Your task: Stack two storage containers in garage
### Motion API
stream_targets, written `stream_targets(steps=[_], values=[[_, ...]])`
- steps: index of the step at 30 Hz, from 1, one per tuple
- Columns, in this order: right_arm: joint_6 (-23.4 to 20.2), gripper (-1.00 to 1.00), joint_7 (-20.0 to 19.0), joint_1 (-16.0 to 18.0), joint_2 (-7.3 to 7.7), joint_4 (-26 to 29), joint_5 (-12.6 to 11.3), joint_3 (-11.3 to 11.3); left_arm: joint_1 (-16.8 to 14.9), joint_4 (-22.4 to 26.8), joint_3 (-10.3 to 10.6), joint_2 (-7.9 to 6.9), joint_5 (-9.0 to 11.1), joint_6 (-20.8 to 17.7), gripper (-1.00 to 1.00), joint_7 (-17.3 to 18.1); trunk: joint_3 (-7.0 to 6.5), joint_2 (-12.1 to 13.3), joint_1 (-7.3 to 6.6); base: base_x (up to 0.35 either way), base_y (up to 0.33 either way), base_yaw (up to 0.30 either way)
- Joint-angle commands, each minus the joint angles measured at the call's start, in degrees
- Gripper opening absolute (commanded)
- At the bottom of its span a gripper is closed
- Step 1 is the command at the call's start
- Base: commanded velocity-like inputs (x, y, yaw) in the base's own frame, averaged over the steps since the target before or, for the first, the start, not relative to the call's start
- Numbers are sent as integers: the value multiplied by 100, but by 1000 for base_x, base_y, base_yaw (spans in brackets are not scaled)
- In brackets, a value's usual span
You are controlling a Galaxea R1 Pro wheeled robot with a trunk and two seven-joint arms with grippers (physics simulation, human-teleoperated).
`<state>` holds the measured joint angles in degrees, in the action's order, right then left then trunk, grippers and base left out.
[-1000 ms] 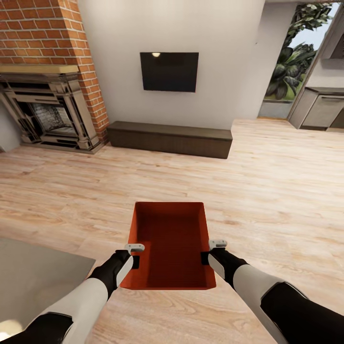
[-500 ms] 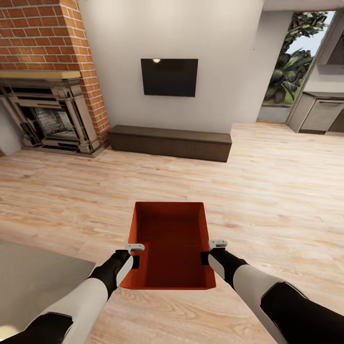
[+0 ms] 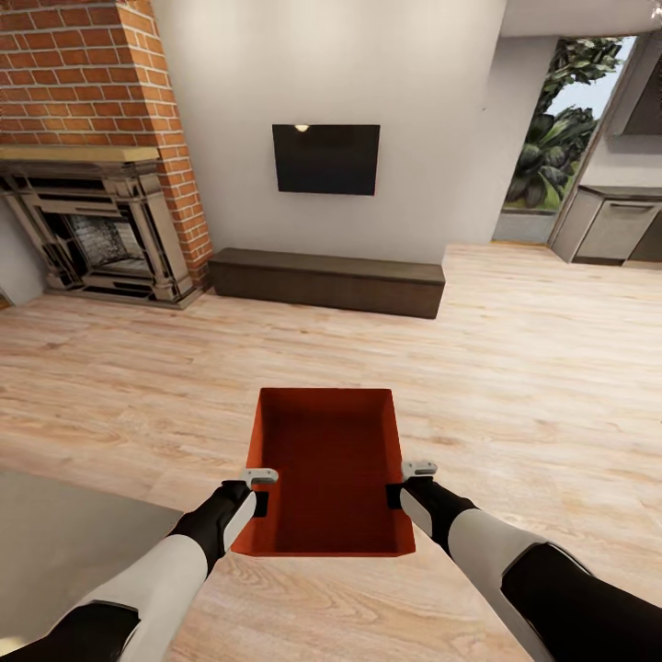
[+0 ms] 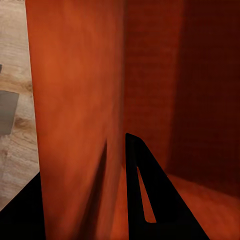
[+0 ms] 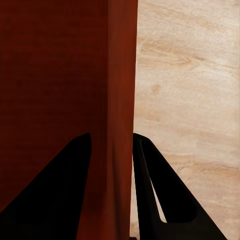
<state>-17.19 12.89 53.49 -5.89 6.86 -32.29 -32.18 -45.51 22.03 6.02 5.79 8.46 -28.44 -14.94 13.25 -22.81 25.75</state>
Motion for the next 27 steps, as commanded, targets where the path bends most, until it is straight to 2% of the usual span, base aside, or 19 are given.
stream_targets(steps=[1,27], values=[[-21,-100,-1,3,4,175,-67,-78,-2,-6,-31,-8,-95,-74,-100,-78,2,-11,3,0,0,0],[-21,-100,-4,3,2,175,-67,-78,-1,-5,-31,0,-97,-65,-100,-79,-236,-11,3,0,0,0]])
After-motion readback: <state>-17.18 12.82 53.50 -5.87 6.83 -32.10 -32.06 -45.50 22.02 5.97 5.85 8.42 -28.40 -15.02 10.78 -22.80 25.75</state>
